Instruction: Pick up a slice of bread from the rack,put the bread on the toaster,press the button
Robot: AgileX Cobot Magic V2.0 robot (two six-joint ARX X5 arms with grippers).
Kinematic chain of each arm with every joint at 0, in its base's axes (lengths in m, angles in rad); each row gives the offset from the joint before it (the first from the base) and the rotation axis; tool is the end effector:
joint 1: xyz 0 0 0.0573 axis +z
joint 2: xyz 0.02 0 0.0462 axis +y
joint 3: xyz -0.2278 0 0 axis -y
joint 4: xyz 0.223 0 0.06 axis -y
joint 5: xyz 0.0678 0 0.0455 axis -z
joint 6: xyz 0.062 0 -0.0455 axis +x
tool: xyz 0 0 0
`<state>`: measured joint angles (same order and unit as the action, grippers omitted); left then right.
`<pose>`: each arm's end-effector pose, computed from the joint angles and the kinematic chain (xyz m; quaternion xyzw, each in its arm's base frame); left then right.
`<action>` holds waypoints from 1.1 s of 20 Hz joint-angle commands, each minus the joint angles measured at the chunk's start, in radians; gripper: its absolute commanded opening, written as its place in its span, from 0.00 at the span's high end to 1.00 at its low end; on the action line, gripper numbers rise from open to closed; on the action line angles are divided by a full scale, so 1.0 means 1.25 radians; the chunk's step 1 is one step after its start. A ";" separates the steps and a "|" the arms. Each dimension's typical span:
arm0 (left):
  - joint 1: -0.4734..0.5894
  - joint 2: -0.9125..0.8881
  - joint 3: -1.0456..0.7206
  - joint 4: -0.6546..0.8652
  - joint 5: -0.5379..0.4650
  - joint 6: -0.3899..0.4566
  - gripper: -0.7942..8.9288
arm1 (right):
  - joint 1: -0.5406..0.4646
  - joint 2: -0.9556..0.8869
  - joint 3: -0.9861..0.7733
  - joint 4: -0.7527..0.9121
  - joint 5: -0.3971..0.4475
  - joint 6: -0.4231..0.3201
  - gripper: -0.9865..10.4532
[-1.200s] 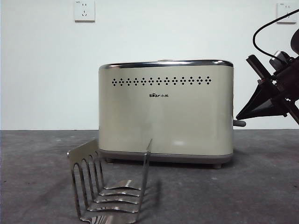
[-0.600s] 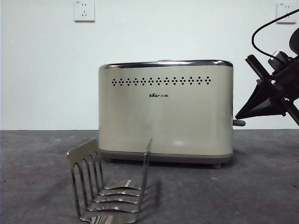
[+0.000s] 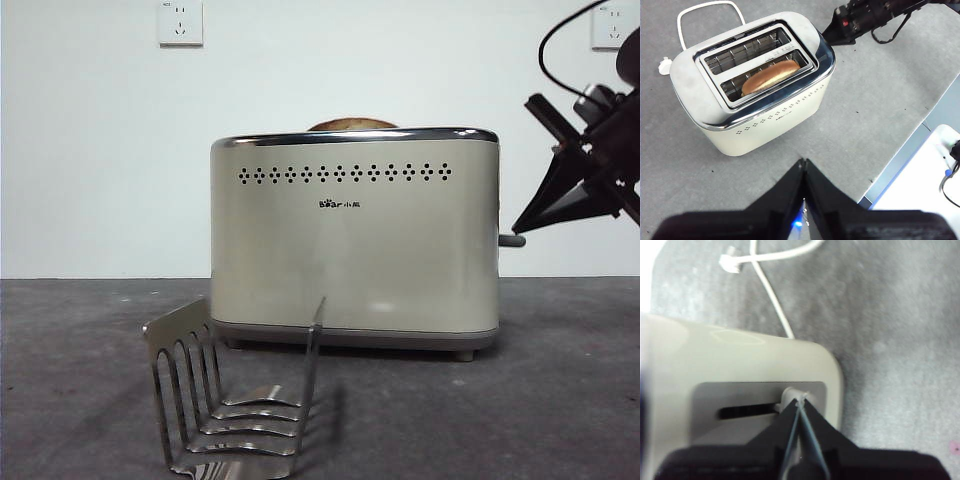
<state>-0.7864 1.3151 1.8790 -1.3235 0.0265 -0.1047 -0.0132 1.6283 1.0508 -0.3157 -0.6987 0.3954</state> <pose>0.1492 -0.1519 0.4044 0.0927 0.3630 -0.3487 0.8591 0.3254 0.0356 0.1696 0.3144 0.4565 0.2177 0.8034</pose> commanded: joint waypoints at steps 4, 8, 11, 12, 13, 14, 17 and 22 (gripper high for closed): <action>-0.002 -0.002 -0.003 0.002 0.000 0.009 0.92 | 0.001 -0.053 -0.005 -0.011 0.006 -0.011 0.92; -0.002 -0.002 -0.003 0.002 0.000 0.009 0.92 | 0.001 -0.109 -0.005 -0.027 0.013 -0.011 0.92; -0.002 -0.002 -0.003 0.002 0.000 0.009 0.92 | 0.001 -0.162 -0.005 -0.041 0.022 -0.012 0.92; -0.002 -0.002 -0.003 0.002 0.000 0.009 0.92 | 0.001 -0.182 -0.005 -0.049 0.031 -0.012 0.92; -0.002 -0.002 -0.003 0.002 0.000 0.009 0.92 | 0.001 -0.205 -0.004 -0.060 0.040 -0.012 0.92; -0.002 -0.002 -0.003 0.002 0.000 0.009 0.92 | 0.001 -0.229 -0.004 -0.071 0.045 -0.013 0.92; -0.002 -0.002 -0.003 0.002 0.000 0.009 0.92 | 0.001 -0.319 0.000 -0.127 0.069 -0.034 0.92; -0.002 -0.002 -0.003 0.002 0.000 0.008 0.92 | 0.002 -0.497 0.096 -0.368 0.245 -0.141 0.92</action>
<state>-0.7864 1.3151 1.8790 -1.3235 0.0265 -0.1043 -0.0132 1.0203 1.1595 -0.7685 -0.4061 0.2657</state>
